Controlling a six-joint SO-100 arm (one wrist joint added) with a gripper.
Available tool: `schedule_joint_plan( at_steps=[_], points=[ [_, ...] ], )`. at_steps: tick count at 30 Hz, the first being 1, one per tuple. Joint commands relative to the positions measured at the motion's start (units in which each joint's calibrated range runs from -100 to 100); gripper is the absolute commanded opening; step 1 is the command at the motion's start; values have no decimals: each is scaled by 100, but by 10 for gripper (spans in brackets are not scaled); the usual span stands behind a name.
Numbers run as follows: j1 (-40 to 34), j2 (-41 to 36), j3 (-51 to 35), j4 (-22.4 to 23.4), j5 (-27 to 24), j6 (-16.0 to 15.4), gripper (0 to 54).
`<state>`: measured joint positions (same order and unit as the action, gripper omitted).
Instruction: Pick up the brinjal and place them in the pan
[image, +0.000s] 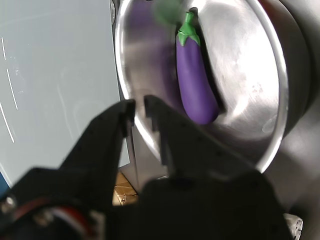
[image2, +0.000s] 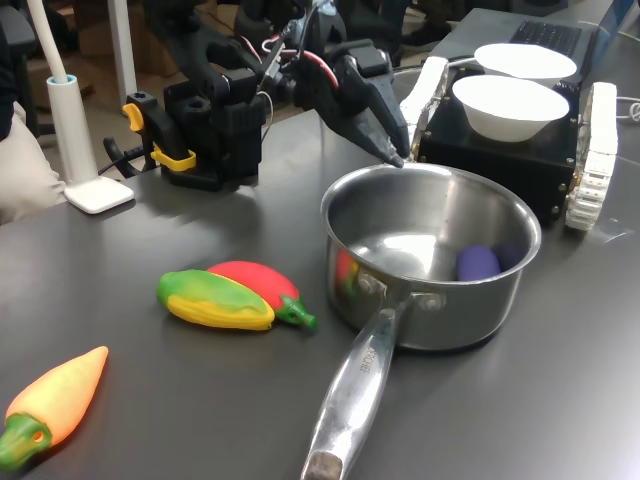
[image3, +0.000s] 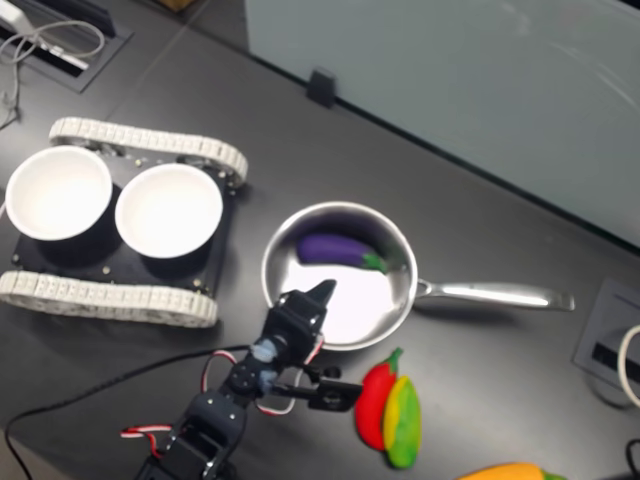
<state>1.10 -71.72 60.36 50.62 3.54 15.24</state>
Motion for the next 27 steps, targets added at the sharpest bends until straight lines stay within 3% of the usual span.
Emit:
schedule_joint_plan(
  at_steps=[1,11,27],
  points=[
    [-53,-483,-16,-8,-88,81,0],
    [-87,-1361,175,469,-117,22,0],
    [-87,-2390,-43,1638,-161,-264,0]
  ],
)
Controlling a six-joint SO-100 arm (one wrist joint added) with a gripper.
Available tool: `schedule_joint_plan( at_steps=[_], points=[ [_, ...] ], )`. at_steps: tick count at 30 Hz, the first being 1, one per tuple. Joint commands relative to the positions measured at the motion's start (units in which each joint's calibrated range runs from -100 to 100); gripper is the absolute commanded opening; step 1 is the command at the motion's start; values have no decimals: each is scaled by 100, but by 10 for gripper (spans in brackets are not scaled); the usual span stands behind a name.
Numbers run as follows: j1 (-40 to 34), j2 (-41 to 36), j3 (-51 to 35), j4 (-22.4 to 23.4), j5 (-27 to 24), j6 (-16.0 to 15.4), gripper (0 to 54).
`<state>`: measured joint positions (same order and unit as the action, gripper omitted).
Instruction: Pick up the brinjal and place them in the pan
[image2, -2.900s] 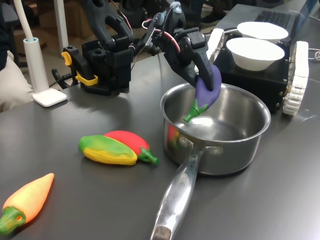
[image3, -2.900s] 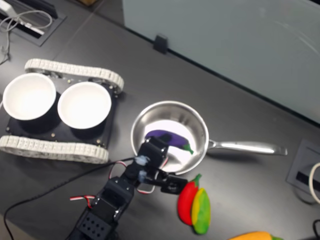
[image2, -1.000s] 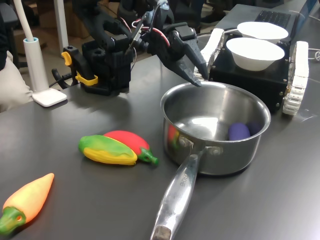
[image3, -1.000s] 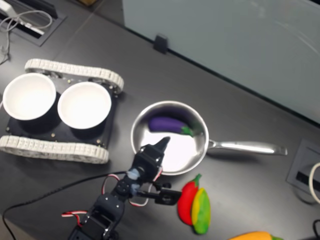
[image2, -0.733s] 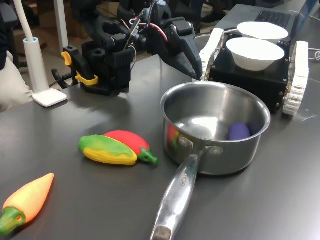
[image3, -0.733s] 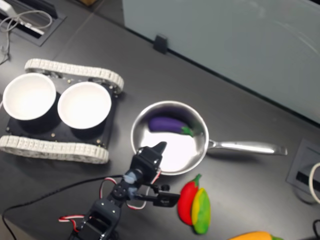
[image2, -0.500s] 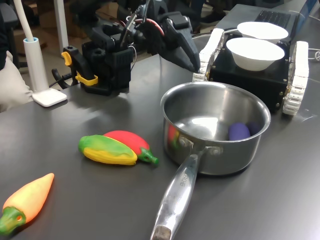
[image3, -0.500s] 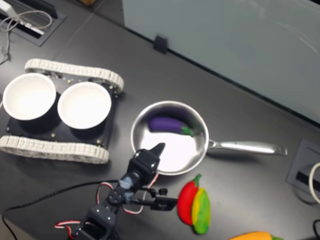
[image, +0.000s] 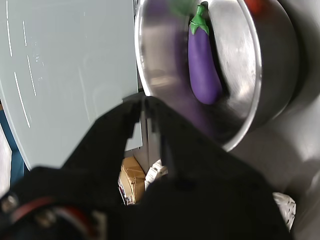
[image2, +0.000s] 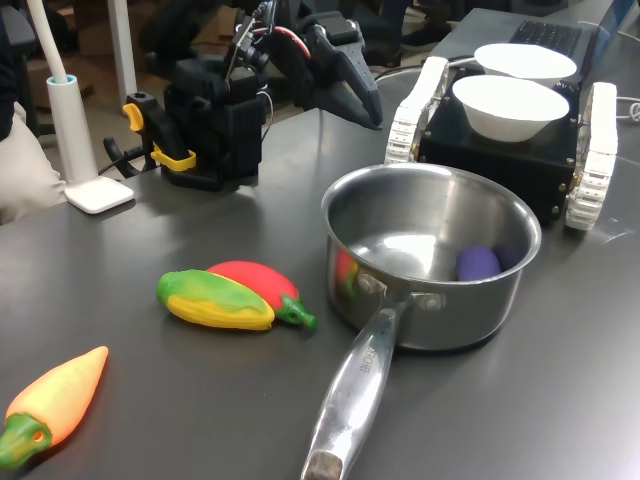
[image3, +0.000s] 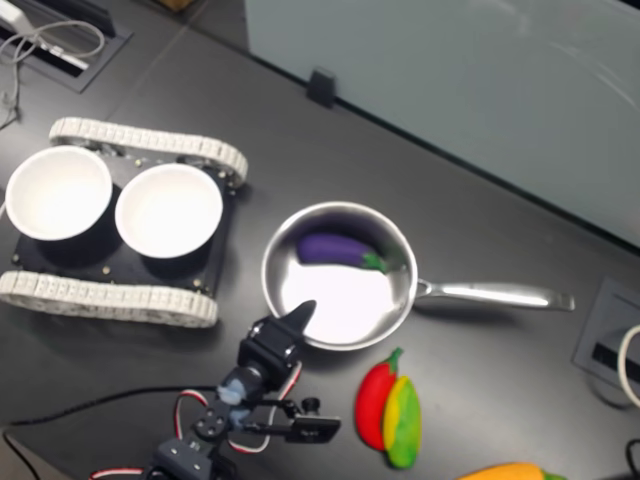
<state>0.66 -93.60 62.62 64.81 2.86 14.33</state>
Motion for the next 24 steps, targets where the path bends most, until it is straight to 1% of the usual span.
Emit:
schedule_joint_plan(
  at_steps=[1,8,16,20,24],
  points=[
    [-32,-201,-297,261,-103,-189,0],
    [-55,-201,-551,824,-171,-374,0],
    [-479,-193,-542,1455,-288,-374,0],
    [-479,-193,-397,1685,-337,-374,0],
    [-502,-193,-115,1753,-357,-374,0]
  ],
)
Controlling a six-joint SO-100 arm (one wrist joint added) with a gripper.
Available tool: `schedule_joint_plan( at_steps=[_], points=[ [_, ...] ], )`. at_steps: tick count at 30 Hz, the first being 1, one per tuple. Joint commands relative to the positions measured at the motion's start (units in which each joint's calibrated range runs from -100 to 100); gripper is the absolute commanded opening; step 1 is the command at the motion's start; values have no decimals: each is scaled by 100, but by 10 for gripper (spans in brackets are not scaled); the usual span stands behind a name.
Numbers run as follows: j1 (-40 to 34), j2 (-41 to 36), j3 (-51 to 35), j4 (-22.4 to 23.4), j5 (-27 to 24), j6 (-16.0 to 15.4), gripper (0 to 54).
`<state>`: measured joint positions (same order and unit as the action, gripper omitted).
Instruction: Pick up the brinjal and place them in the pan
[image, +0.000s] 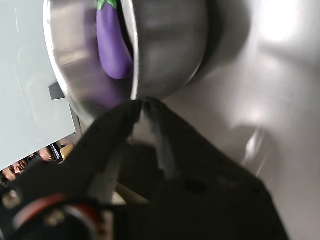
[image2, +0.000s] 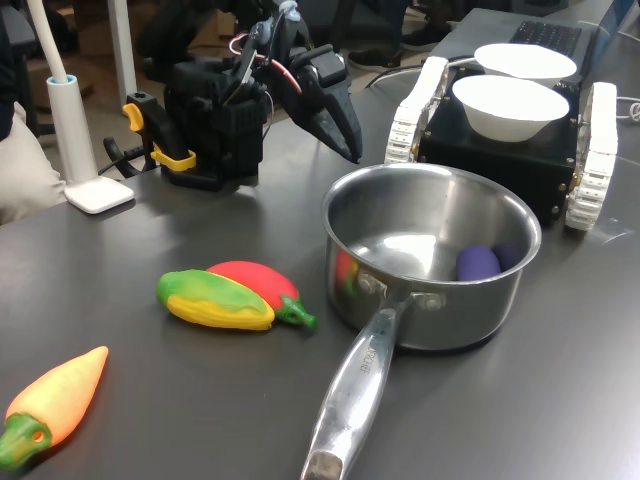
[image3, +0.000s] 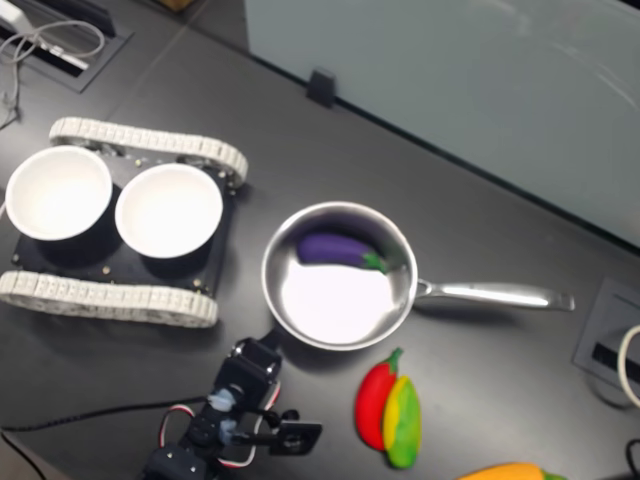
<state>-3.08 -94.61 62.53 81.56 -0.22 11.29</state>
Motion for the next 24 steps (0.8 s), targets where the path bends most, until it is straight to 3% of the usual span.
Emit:
schedule_joint_plan(
  at_steps=[1,15,24],
  points=[
    [-128,-92,-15,62,-54,-71,0],
    [-219,-92,1248,-313,39,-54,0],
    [-185,-92,1311,-339,73,-45,0]
  ],
)
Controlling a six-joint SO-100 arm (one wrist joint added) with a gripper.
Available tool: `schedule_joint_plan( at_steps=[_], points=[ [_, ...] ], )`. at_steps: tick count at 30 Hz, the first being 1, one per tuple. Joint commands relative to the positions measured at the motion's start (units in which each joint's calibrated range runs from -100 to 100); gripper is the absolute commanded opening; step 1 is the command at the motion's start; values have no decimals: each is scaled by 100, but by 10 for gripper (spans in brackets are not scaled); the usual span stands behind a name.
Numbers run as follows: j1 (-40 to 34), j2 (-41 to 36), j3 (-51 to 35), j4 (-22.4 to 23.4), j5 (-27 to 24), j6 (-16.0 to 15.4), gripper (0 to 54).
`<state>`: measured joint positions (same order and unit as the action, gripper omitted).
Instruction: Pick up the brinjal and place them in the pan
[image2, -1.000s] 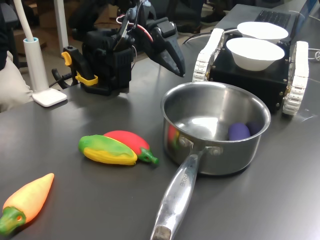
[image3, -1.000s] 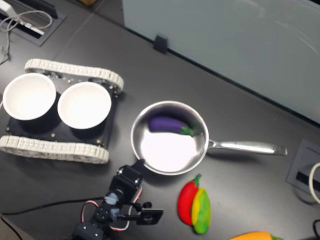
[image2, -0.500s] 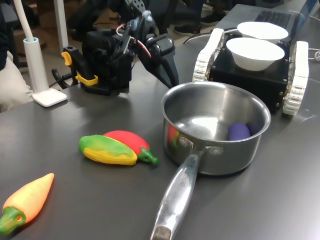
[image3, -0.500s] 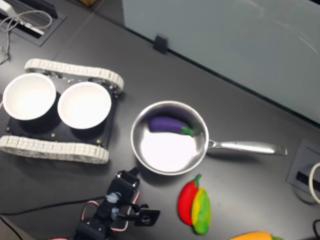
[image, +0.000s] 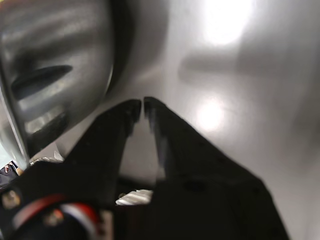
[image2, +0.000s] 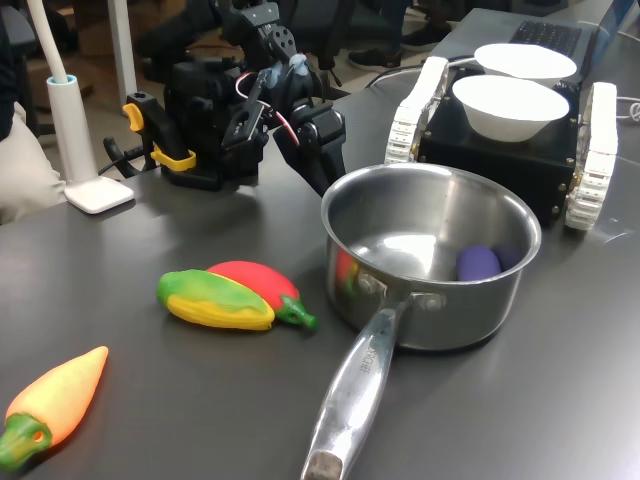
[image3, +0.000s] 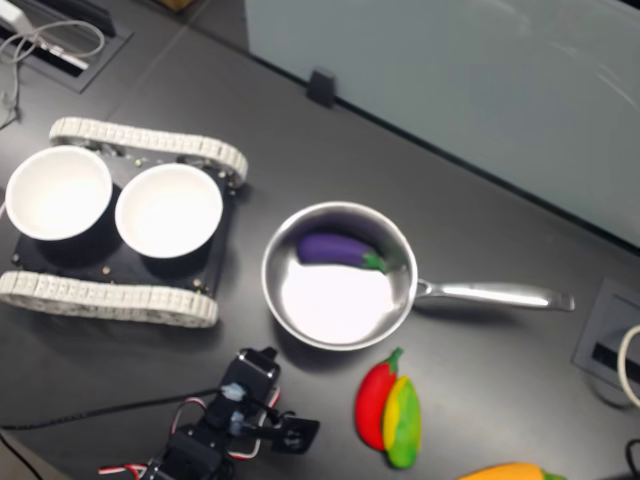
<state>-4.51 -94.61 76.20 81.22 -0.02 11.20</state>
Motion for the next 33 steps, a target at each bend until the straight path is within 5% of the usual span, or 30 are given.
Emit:
schedule_joint_plan(
  at_steps=[1,33],
  points=[
    [-42,-92,-55,-305,49,-36,0],
    [-111,-92,-55,-305,117,-45,1]
  ],
)
